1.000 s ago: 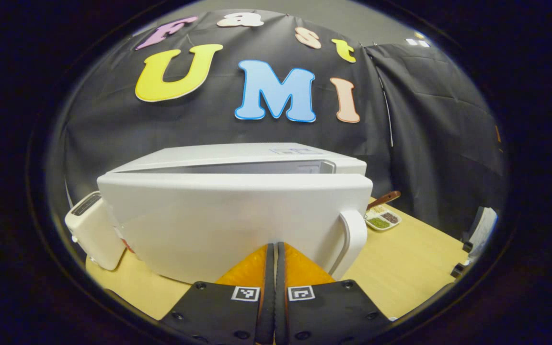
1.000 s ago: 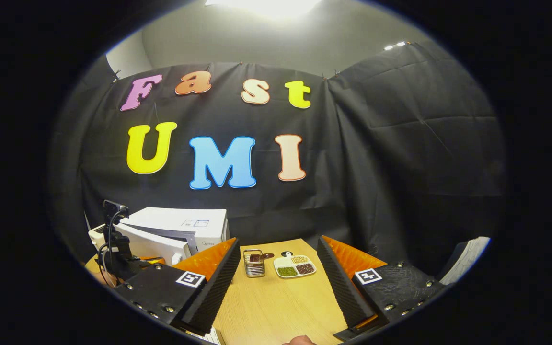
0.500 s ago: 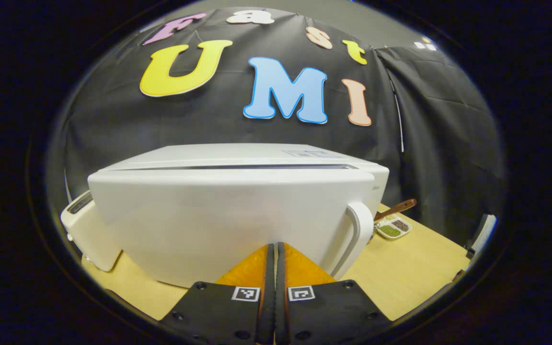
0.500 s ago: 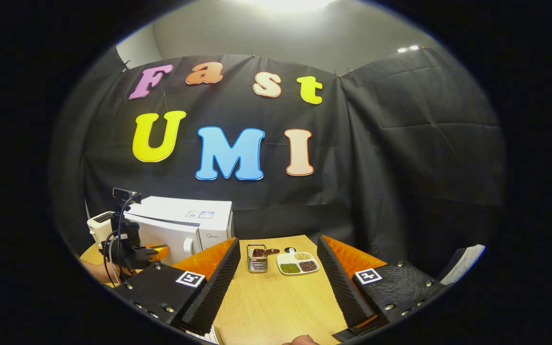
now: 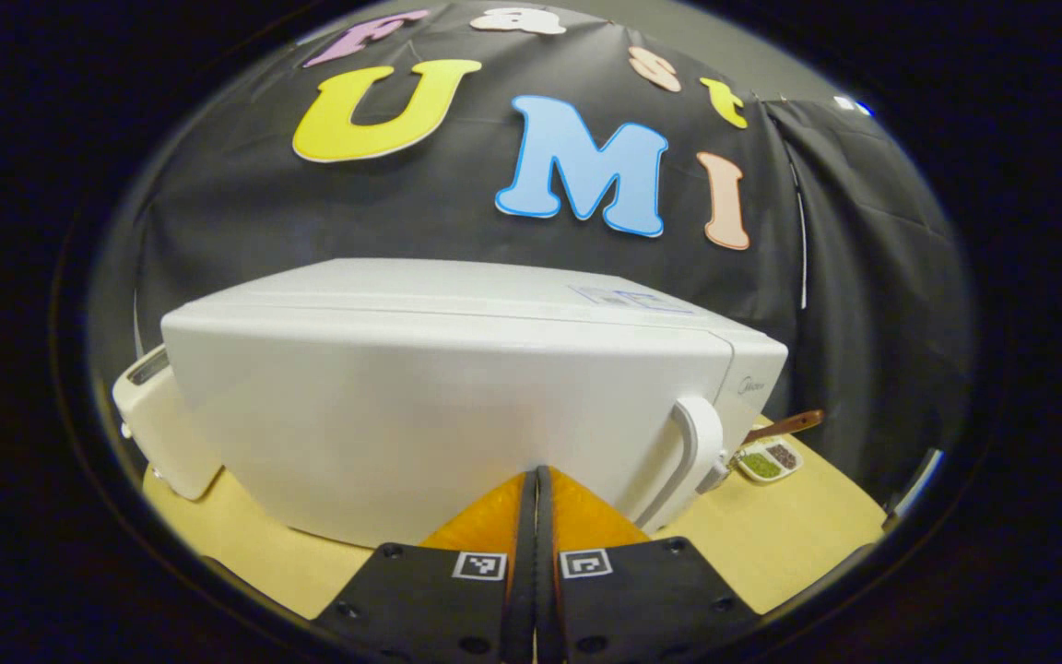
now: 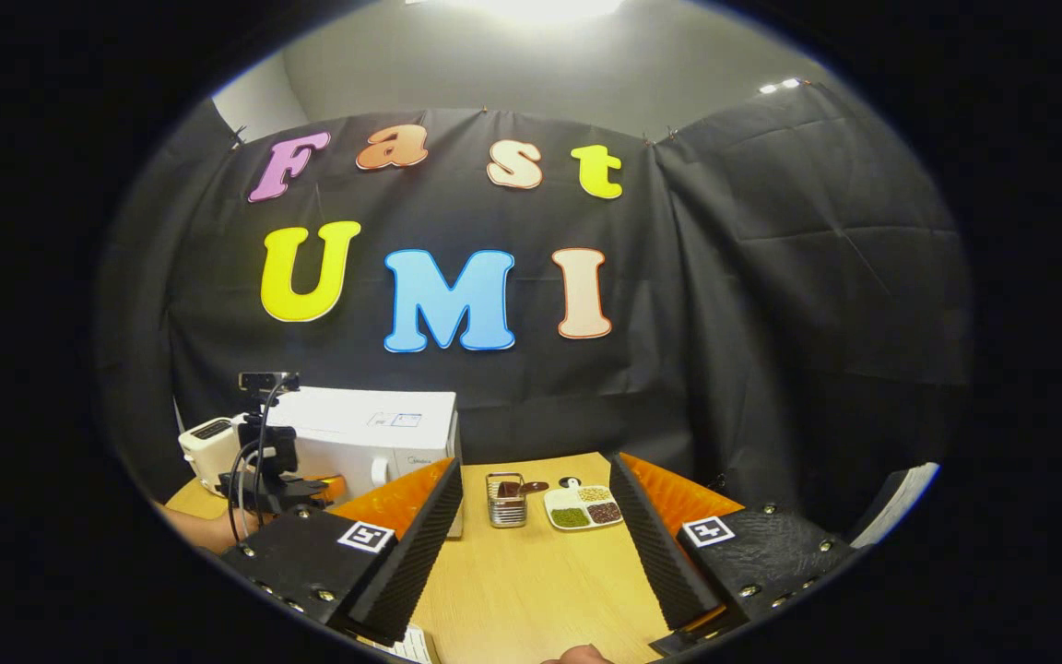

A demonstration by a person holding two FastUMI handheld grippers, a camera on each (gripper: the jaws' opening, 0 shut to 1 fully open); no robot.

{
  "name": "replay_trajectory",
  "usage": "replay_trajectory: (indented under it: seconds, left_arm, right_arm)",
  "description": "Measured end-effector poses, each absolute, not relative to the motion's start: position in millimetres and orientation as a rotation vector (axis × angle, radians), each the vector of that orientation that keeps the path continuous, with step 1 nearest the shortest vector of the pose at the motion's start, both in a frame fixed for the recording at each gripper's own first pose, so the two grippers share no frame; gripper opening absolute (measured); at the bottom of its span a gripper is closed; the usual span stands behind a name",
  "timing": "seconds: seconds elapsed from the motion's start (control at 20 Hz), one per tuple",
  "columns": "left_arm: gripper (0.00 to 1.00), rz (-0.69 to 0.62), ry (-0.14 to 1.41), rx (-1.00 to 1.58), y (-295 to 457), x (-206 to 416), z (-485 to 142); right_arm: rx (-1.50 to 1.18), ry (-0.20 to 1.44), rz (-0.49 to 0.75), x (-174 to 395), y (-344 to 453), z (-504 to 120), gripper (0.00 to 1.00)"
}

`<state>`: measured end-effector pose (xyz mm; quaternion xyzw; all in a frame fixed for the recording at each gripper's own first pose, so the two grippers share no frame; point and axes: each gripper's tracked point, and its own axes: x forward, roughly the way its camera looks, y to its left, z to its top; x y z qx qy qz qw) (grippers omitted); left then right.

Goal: Open the microwave oven with the left hand, put the food in, and close the microwave oven.

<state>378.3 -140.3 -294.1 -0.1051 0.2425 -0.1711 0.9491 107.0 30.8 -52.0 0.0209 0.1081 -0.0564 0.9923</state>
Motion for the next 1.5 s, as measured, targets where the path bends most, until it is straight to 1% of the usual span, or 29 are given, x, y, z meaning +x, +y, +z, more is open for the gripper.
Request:
replay_trajectory:
  seconds: [0.1,0.25,0.45,0.6,0.7,0.8,1.1,1.3,1.5]
  left_arm:
    - [0.07,-0.317,0.483,-0.175,-133,375,-284]
    - [0.07,-0.317,0.404,-0.169,-121,358,-240]
    - [0.07,-0.289,0.308,-0.154,-97,324,-182]
    - [0.07,-0.254,0.261,-0.132,-82,294,-151]
    - [0.06,-0.23,0.258,-0.124,-73,272,-139]
    - [0.07,-0.204,0.256,-0.133,-65,252,-125]
    - [0.07,-0.134,0.204,-0.115,-48,188,-83]
    - [0.07,-0.116,0.175,-0.073,-45,142,-57]
    - [0.07,-0.115,0.15,-0.098,-44,99,-31]
  right_arm:
    - [0.048,0.21,-0.1,101,32,-48,0.98]
    - [0.053,0.205,-0.064,99,32,-46,0.98]
    - [0.071,0.177,-0.002,98,34,-35,0.98]
    - [0.071,0.159,0.049,91,37,-30,0.98]
    - [0.075,0.147,0.082,84,38,-29,0.98]
    - [0.084,0.136,0.106,75,36,-26,0.98]
    - [0.124,0.121,0.146,41,17,-24,0.98]
    - [0.113,0.092,0.151,21,3,-16,0.98]
    - [0.126,0.09,0.165,13,3,-12,0.98]
